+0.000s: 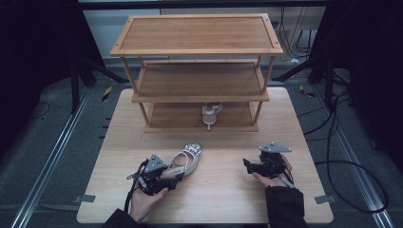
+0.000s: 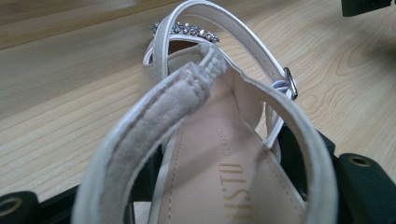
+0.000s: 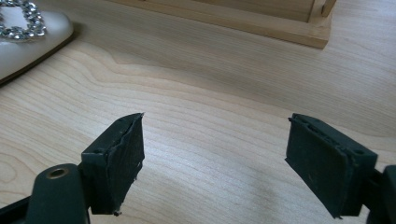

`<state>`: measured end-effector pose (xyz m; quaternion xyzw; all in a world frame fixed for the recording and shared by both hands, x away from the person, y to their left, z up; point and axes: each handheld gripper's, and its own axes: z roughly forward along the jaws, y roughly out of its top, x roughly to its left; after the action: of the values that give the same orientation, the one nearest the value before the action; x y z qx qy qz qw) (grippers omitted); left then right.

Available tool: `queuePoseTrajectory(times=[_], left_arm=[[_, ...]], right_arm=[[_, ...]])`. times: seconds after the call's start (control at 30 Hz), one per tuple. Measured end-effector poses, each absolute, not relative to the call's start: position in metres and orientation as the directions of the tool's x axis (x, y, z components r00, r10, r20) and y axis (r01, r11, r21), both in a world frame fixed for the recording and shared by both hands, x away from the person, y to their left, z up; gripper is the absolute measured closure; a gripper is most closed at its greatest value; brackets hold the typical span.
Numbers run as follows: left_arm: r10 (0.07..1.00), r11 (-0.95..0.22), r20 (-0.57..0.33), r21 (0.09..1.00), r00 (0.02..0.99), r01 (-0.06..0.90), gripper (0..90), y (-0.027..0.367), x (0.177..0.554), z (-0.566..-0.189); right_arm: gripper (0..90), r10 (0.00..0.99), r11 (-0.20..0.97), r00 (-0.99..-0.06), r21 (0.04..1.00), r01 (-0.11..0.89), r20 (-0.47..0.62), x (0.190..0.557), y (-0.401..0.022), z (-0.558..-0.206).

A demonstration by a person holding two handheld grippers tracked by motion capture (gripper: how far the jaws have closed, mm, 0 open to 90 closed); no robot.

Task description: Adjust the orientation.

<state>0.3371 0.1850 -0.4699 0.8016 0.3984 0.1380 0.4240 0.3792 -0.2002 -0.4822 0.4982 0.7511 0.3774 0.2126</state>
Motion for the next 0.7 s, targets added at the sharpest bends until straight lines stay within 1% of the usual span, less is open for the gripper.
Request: queuePoseTrajectory(times=[0.17, 0.23, 0.27, 0.37, 0.47, 0.6, 0.7], left_arm=[[0.753, -0.359, -0.08, 0.783, 0.654, 0.509, 38.3, 0.183, 0.334, -0.472], [0.761, -0.357, -0.082, 0.776, 0.644, 0.52, 37.9, 0.185, 0.332, -0.477], [0.769, -0.368, -0.067, 0.766, 0.636, 0.526, 38.5, 0.186, 0.331, -0.479], [0.777, -0.351, -0.078, 0.77, 0.624, 0.533, 36.1, 0.188, 0.329, -0.483], [0.783, -0.373, -0.051, 0.759, 0.619, 0.534, 34.9, 0.185, 0.329, -0.484], [0.784, -0.373, -0.07, 0.741, 0.617, 0.558, 31.0, 0.183, 0.335, -0.488], [0.785, -0.376, -0.071, 0.734, 0.615, 0.565, 30.6, 0.181, 0.336, -0.487]], right_arm=[[19.6, 0.91, 0.217, -0.411, 0.779, 0.588, 0.057, 0.378, -0.202, -0.482], [19.5, 0.908, 0.219, -0.414, 0.779, 0.588, 0.057, 0.378, -0.202, -0.482], [19.6, 0.908, 0.222, -0.415, 0.778, 0.588, 0.054, 0.378, -0.201, -0.482], [19.6, 0.906, 0.228, -0.42, 0.779, 0.585, 0.05, 0.377, -0.201, -0.482], [19.5, 0.905, 0.233, -0.423, 0.774, 0.588, 0.049, 0.378, -0.2, -0.483], [19.5, 0.904, 0.228, -0.424, 0.775, 0.589, 0.056, 0.379, -0.2, -0.483], [19.5, 0.903, 0.232, -0.426, 0.775, 0.588, 0.053, 0.379, -0.201, -0.483]])
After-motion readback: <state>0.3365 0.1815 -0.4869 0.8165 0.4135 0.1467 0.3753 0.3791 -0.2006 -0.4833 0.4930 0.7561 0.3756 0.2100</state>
